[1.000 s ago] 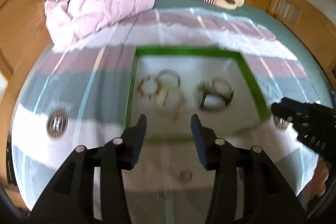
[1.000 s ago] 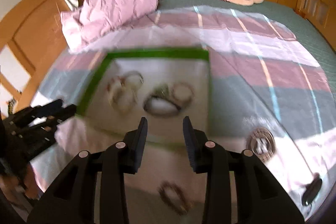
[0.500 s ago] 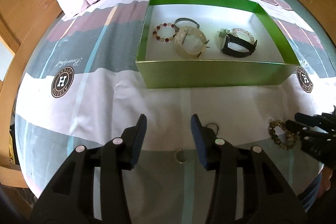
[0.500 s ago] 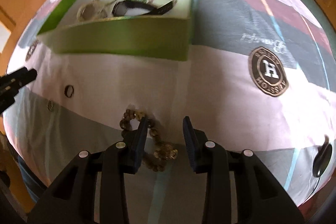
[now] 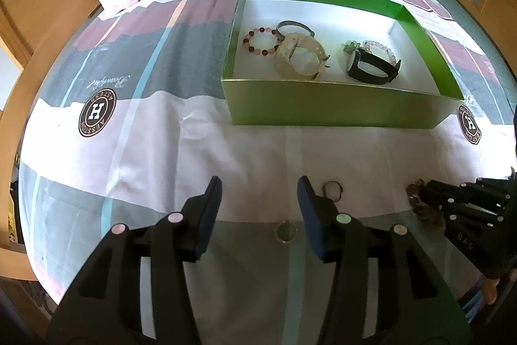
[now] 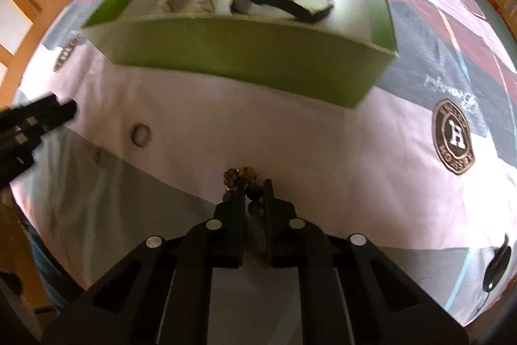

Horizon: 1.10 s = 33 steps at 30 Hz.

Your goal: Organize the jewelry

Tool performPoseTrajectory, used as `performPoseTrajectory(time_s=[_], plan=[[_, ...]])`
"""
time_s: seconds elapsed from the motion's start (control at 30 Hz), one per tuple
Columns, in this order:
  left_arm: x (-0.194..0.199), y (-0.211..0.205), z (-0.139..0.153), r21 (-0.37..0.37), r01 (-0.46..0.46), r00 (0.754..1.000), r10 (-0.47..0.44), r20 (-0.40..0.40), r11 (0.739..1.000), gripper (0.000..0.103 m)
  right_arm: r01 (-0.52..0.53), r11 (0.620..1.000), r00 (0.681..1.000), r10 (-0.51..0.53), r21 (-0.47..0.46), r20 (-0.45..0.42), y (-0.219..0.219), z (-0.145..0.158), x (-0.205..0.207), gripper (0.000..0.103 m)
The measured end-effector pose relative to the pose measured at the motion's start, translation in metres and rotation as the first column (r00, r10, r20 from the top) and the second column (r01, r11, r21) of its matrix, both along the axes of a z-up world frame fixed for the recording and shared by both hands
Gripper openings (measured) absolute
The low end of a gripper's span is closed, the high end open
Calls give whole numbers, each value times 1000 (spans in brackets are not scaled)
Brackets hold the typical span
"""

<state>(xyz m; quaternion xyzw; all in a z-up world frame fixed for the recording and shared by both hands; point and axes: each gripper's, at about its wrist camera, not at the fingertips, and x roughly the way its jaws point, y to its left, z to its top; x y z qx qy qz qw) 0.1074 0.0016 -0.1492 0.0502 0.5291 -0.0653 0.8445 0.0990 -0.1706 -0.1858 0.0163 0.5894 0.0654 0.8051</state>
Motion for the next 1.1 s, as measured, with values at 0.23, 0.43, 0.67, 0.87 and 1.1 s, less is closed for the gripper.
performPoseTrajectory(time_s=[0.23,0.43,0.67,0.87,1.1], plan=[[-2,-3,-4,-9,7,1000,-7,-13,1000,49,-36,994,999,32,102,39,24,23,25,11],[-8,-16,-3,-25,35,999,-35,-21,999,51,-13,997,1000,11,75,28,19,16,26,24],[-14,-56,-5,-59,124,992,-126,-28,991,53,110,994,993,-109,-14,40,-42,11,-5,30],[-12,-94,-20,-95,172,982,-178,-57,981,59,186,982,983,-185,-26,10,-84,-1,-33,30],[-11,-118,-37,-88,182,977,-190,-93,979,64,208,978,978,-208,-7,19,-97,-2,-48,30]])
